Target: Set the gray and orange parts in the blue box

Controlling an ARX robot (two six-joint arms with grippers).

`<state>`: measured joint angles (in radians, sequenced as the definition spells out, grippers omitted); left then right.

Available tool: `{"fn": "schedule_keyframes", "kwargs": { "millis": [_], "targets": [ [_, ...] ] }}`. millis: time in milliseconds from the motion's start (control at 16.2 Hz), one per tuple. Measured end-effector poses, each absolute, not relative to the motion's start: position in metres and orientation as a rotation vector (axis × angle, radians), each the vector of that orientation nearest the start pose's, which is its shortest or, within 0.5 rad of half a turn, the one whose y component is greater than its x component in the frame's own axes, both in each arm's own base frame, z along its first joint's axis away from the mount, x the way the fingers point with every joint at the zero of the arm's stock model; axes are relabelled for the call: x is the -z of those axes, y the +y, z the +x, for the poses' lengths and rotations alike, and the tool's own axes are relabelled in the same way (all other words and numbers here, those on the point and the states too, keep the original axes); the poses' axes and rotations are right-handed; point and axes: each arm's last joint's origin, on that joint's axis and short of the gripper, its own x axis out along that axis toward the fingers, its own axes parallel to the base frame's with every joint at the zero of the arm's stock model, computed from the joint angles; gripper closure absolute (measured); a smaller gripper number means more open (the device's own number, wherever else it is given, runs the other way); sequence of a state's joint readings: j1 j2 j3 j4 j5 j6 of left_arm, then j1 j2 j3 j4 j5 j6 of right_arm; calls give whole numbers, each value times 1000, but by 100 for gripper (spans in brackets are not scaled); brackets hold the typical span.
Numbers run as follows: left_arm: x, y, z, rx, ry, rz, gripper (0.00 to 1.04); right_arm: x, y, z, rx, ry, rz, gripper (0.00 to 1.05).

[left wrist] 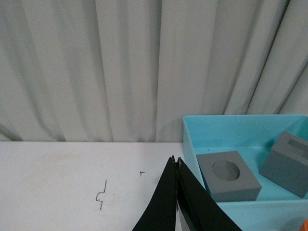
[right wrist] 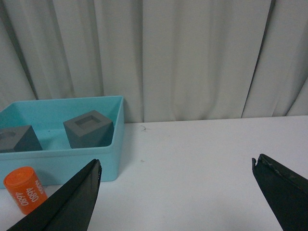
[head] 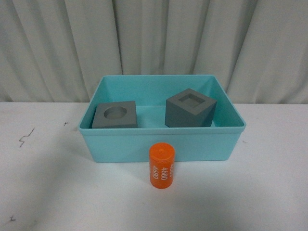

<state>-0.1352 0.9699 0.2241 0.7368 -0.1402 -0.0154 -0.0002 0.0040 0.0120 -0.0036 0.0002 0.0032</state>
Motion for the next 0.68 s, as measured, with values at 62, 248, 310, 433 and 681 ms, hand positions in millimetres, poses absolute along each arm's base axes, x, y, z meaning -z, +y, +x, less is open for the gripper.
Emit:
{"fn": "schedule_keyframes", "kwargs": {
  "millis": [62, 248, 310, 433, 681],
  "targets": [
    [-195, -18, 179, 2, 7, -15, 103, -167, 0, 97, 0, -4, 3, 6],
    [-185, -11, 163, -7, 10, -14, 103, -167, 0, 97, 0, -4, 3, 6],
    [-183, -7, 159, 11, 11, -15, 103, -167, 0, 97, 0, -4, 3, 6],
    [-179, 1, 147, -6, 7, -14, 103, -167, 0, 97, 0, -4, 3, 6],
    [-169, 0, 135, 1, -12, -14, 103, -167, 0, 97, 0, -5, 3, 6]
  ]
}}
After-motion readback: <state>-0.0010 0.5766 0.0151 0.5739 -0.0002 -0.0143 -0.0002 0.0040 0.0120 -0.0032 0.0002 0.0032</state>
